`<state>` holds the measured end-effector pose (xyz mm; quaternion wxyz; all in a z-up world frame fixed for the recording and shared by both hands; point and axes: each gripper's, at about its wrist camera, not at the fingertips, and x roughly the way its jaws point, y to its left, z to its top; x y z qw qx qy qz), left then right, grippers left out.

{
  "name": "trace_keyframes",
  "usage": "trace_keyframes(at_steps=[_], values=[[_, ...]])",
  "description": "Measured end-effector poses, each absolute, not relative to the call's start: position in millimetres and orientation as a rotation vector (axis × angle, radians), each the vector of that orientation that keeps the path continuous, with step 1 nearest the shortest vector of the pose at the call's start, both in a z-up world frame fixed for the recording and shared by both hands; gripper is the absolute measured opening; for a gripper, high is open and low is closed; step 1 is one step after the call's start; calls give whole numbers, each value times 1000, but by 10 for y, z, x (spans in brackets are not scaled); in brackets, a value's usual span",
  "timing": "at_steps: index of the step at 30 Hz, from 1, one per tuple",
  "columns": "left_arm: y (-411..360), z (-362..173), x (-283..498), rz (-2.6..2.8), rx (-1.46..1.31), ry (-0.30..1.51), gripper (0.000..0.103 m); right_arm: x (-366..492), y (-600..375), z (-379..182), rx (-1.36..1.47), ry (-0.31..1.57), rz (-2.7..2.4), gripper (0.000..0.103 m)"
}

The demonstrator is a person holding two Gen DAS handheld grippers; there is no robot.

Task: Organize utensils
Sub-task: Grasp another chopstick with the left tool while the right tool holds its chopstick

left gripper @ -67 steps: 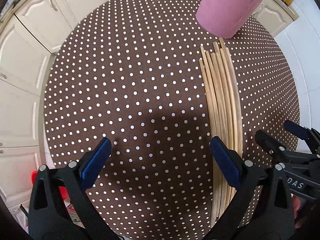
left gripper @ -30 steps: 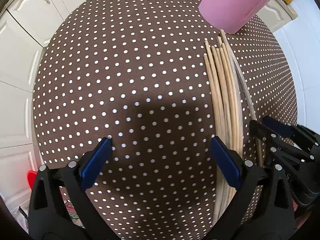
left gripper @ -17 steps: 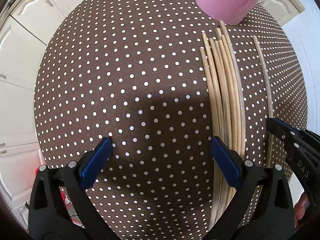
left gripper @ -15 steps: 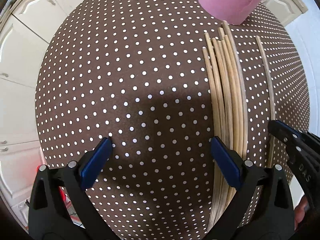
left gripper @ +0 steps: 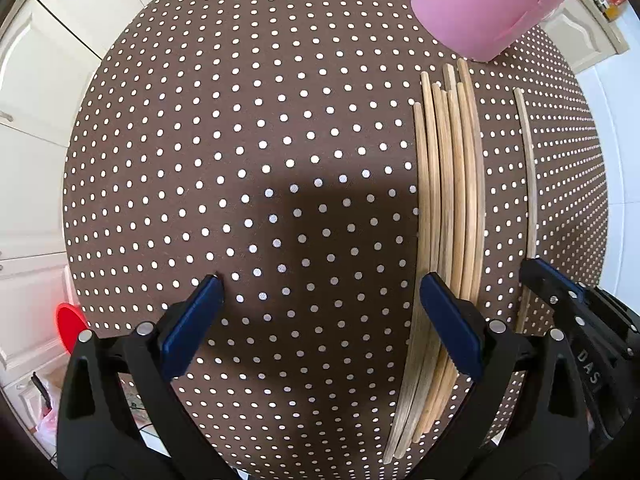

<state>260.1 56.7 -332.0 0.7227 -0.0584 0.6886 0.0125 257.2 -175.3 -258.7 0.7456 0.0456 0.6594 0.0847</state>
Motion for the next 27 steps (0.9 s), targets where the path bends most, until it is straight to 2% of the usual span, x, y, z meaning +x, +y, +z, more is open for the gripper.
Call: trace_keyframes(at_steps=[15, 19, 22, 25, 26, 27], values=[[50, -3347, 2867, 100, -35, 1542, 98, 2548, -1721, -2533, 121, 1449, 201, 5], [85, -3301, 2902, 81, -75, 1537, 94, 2546, -1728, -2535, 138, 1449, 199, 5], [105, -3267, 2880, 70, -59, 1516, 84, 2545, -1740, -2544, 150, 1447, 198, 5], [95, -3142, 2909, 79, -47, 1494, 67, 2538, -1748, -2538, 171, 1445, 195, 5], [91, -3104, 2908, 76, -45, 1482, 50, 2536, -1750, -2535, 175, 1444, 194, 5], [86, -3061, 2892, 70, -44, 1473, 28, 2533, -1752, -2532, 178, 1442, 194, 5]])
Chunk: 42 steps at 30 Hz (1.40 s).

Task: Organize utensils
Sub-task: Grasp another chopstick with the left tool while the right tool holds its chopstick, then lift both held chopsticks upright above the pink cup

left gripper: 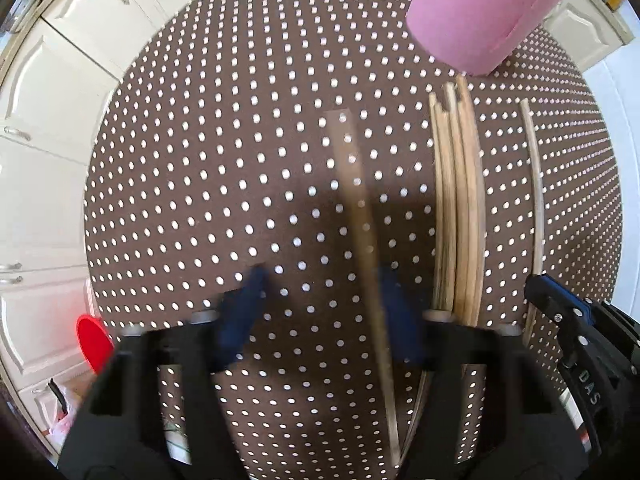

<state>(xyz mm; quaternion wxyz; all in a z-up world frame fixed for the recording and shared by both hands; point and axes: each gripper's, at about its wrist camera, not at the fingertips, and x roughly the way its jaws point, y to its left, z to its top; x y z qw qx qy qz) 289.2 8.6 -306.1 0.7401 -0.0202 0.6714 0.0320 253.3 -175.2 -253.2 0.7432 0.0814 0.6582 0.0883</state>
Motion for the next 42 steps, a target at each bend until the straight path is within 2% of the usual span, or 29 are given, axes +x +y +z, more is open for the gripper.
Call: trace_keyframes(at_steps=[3, 8, 14, 29, 37, 42], values=[[41, -3033, 2909, 55, -39, 1471, 13, 2522, -1755, -2507, 190, 1438, 192, 5], [87, -3022, 2944, 37, -56, 1454, 7, 2498, -1795, -2385, 217, 1399, 194, 5], [14, -2889, 2842, 28, -37, 1420, 7, 2460, -1865, -2159, 259, 1339, 203, 5], [192, -1878, 2620, -14, -89, 1243, 7, 2513, -2064, -1359, 335, 1103, 221, 5], [93, -1361, 2790, -74, -111, 1123, 6, 2742, -2006, -1088, 335, 927, 229, 5], [183, -1233, 2917, -154, -156, 1091, 6, 2916, -2020, -932, 351, 833, 226, 5]])
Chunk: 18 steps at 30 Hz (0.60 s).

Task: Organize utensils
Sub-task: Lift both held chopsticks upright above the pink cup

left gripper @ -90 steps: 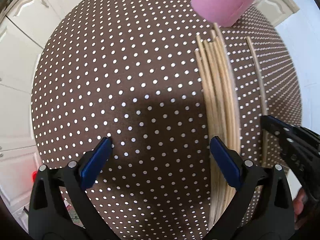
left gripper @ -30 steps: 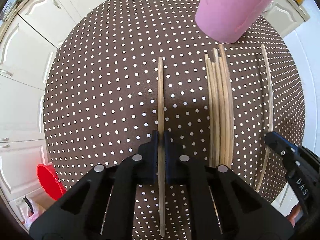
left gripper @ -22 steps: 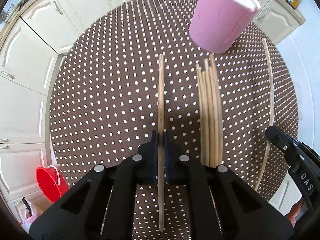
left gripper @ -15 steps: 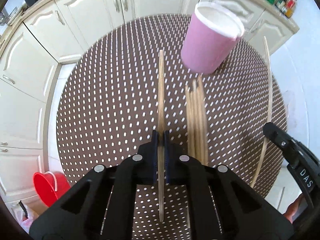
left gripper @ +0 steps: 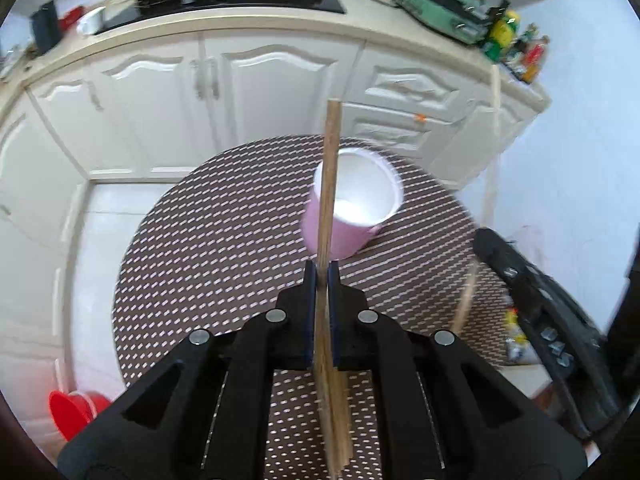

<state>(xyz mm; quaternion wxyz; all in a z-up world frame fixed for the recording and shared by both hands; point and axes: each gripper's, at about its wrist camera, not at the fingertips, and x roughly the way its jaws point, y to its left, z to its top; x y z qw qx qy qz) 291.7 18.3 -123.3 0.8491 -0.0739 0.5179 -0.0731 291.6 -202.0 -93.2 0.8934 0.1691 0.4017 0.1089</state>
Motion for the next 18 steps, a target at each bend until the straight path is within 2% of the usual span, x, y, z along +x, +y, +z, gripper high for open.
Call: trace_keyframes(at_steps=[18], values=[[349, -668, 3313, -212, -197, 966, 6, 3247, -2119, -620, 409, 654, 196, 5]])
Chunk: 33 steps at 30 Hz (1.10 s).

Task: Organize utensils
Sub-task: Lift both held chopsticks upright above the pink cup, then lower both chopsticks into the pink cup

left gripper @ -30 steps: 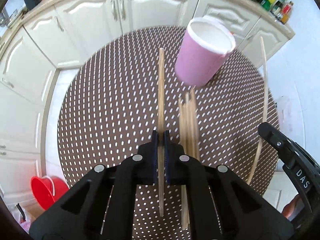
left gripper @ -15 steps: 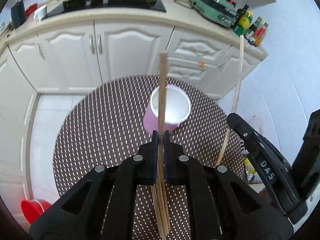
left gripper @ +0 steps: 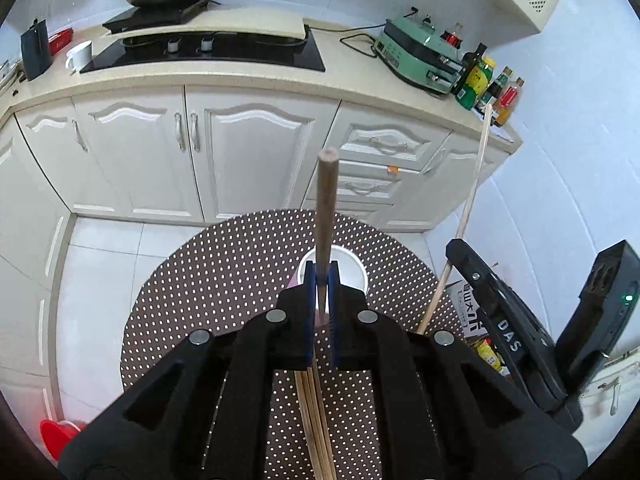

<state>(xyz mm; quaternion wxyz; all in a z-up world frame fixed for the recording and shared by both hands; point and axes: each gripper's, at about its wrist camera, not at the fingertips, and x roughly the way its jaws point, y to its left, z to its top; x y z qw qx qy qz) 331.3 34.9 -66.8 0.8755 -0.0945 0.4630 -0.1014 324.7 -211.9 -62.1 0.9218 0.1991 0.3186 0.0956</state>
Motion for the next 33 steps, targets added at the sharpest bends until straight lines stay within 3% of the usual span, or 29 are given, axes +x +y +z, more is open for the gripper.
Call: trace_keyframes(at_steps=[14, 22, 33], values=[[244, -134, 3393, -235, -112, 924, 6, 3435, -2093, -483, 430, 536, 164, 5], [88, -505, 3713, -248, -84, 1001, 6, 3616, -2077, -622, 458, 503, 134, 5], [133, -1177, 4123, -242, -104, 1112, 6, 3920, -1872, -1190, 413, 603, 113, 5]])
